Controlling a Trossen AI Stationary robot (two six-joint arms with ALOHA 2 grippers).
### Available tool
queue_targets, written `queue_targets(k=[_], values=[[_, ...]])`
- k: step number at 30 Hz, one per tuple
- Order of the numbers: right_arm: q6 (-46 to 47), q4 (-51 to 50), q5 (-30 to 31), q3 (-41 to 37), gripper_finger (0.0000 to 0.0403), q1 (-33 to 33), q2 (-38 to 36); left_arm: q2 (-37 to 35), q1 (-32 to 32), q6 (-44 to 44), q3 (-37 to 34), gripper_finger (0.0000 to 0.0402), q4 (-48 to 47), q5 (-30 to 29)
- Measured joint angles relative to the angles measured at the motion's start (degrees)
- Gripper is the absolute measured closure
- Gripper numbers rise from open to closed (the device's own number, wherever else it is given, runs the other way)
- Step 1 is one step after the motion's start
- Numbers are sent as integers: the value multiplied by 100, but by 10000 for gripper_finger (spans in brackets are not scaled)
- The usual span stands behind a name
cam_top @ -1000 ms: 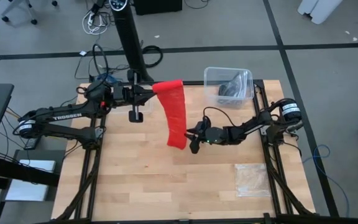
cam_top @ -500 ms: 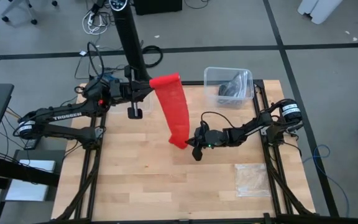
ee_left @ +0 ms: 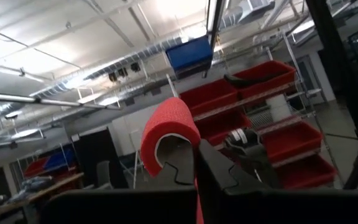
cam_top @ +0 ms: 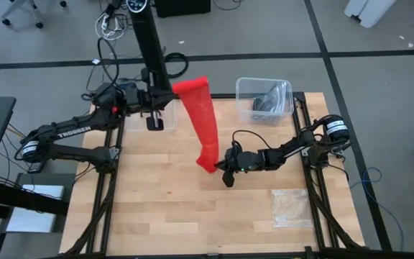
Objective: Roll bandage
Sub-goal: Roll the red bandage
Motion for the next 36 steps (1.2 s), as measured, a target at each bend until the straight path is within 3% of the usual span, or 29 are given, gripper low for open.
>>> queue_targets(k=[7, 13, 19, 28, 36], values=[[-26, -53, 254, 0, 369, -130, 0, 0, -2, 143, 0, 401, -263, 27], [-310, -502, 416, -3, 307, -137, -169, 3, -2, 227, 0, 401, -527, 31], [-1368, -637, 437, 291, 248, 225, -221, 8, -2, 291, -2, 401, -689, 31], [-2156, -2686, 537, 1584, 245, 295, 279, 31, -2, 291, -4, 401, -984, 36], [-2441, -2910, 226, 2067, 247, 68, 879, 31, -2, 291, -4, 401, -1022, 38]])
